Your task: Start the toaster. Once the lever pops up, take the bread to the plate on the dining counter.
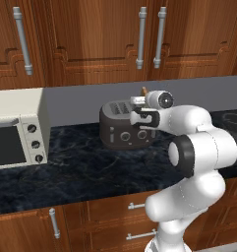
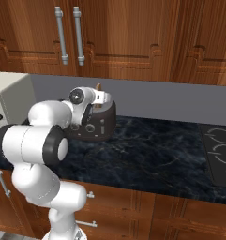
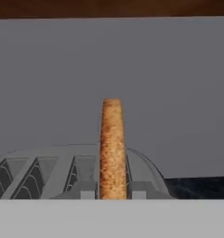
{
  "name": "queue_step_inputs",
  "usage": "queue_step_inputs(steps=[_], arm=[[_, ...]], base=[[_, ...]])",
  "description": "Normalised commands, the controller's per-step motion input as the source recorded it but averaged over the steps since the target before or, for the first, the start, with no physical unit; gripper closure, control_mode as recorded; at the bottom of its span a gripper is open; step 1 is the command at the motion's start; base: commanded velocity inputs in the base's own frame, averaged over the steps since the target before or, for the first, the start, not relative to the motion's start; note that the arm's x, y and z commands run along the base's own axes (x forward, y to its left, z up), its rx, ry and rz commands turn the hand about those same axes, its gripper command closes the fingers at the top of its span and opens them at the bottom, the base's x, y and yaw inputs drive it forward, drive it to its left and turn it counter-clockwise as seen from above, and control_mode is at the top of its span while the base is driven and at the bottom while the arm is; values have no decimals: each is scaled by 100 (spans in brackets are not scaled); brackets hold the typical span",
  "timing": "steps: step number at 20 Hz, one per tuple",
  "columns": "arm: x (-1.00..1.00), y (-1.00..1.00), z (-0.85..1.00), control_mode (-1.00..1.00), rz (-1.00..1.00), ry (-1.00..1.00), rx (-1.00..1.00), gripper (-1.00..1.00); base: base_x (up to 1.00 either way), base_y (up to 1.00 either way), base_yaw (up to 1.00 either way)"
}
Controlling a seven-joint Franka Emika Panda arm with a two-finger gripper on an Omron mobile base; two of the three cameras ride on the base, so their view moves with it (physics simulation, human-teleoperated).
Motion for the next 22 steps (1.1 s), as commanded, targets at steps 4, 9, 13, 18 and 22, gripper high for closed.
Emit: queue_step_inputs(steps=[4, 9, 13, 18, 22], arm=[[-21, -4, 27, -100, 0, -8, 3, 100], [-26, -12, 34, -100, 0, -5, 3, 100], [-44, -14, 35, -100, 0, 0, 0, 100], [-53, -1, 38, -100, 0, 0, 0, 100], [-67, 0, 19, -100, 0, 0, 0, 100]], base=[[0, 0, 0], [0, 0, 0], [0, 0, 0], [0, 0, 0], [0, 0, 0]])
